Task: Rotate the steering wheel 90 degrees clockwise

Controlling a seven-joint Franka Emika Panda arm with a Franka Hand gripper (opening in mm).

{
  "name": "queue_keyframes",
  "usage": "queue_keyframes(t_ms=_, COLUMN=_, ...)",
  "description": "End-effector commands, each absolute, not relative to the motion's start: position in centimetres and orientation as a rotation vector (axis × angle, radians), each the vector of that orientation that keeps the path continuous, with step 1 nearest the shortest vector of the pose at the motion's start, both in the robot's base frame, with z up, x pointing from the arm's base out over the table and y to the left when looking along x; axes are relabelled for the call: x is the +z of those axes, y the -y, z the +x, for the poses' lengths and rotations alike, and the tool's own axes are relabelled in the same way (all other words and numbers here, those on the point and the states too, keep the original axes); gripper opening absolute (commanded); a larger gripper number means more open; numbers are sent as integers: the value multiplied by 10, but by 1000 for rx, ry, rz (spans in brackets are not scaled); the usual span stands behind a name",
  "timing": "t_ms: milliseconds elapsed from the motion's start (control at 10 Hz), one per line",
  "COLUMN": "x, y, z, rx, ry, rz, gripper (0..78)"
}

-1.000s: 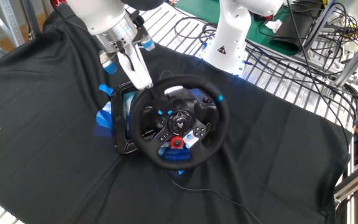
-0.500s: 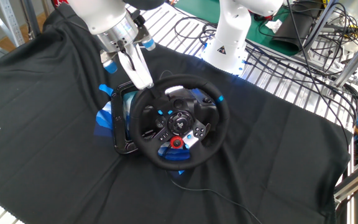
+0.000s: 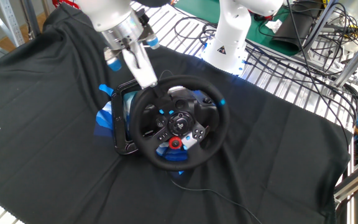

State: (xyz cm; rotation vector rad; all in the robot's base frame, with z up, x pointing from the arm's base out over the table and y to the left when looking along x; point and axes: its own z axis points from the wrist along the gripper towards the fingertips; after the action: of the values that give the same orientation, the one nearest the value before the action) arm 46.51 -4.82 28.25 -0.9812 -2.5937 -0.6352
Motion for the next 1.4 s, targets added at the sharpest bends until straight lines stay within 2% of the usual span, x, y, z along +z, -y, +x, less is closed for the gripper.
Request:
queue_keyframes(t_ms=100, x=288, y=42, z=462, rx=-634, ry=2617, rz=-999, gripper=11)
queue_keyframes(t_ms=1400, x=307, y=20, z=425, rx=-616, ry=2640, rz=-1087, gripper=11)
